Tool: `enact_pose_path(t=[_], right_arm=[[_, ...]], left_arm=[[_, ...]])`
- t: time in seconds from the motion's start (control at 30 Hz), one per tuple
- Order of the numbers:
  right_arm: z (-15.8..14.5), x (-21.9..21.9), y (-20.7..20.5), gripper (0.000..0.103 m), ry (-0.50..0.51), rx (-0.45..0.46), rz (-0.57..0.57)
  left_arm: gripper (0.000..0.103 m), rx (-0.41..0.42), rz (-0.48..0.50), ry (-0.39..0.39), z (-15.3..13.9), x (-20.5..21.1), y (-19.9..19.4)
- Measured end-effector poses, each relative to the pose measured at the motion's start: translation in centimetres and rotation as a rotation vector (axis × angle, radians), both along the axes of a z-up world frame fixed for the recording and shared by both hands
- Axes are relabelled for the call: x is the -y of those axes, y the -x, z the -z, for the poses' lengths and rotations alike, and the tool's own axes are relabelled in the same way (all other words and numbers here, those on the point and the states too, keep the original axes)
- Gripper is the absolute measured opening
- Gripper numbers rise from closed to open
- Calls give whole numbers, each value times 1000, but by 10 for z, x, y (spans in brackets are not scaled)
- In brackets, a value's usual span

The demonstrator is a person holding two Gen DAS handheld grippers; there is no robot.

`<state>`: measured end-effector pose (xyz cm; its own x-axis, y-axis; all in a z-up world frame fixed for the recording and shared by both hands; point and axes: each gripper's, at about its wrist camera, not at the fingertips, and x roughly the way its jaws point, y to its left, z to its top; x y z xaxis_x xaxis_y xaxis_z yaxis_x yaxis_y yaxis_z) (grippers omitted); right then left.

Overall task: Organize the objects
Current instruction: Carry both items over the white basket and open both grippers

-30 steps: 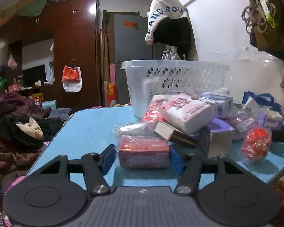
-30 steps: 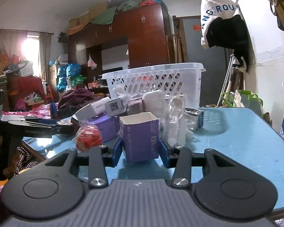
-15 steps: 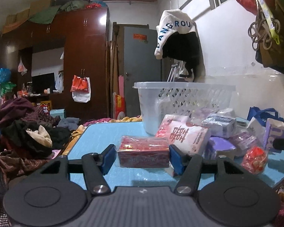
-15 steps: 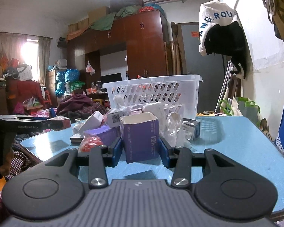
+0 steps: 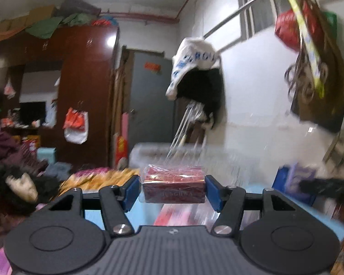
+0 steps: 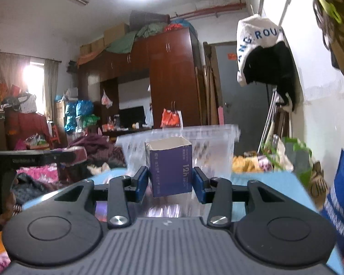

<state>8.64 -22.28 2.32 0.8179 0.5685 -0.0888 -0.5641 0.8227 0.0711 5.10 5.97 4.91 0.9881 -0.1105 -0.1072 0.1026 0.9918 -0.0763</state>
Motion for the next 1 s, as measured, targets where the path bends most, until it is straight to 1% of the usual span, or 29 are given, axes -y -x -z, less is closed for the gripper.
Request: enact_pose_path(t=[0.1,0.17,0.2,0.3,0.33,0.43,0.53,0.63,0.83,0.87,0.93,0.97,1.0], right_arm=[[-26,-13,-35,45,11,19,26],[-38,-22,-62,45,18,13,31],[-42,-26,-75,45,16,16,25],[-50,-39,-110,46,50,0,37],[-50,-41,-116,46,66,-1,43],[-49,-51,-133,46,103,-28,55],[-46,-58,-136,45,137,-33,59],[-45,-63,-133,45,157,-27,61],[-47,-69,-131,45,204,-1,87],[-47,-69,-132,45,204,-4,87],[-48,-70,-133,46,213,9,89],[-48,-71,-133,48,215,17,97],[-48,-70,-133,67,214,21,95]], left_arm=[[64,16,-2,-12,-35,12,-41],[64,-5,-3,-31,-49,22,-72],[64,-29,-10,-38,-54,27,-90],[64,-97,-15,-63,-57,37,-133],[64,-117,-21,-67,-56,39,-143],[64,-168,-36,-55,-55,39,-167],[64,-189,-51,-37,-52,36,-175],[64,-199,-62,-72,-48,41,-178],[64,-204,-57,-65,-44,45,-184],[66,-196,-60,-67,-43,45,-186],[82,-180,-61,-72,-43,44,-187],[96,-181,-49,-70,-42,45,-186],[98,-184,-36,-73,-41,45,-185]])
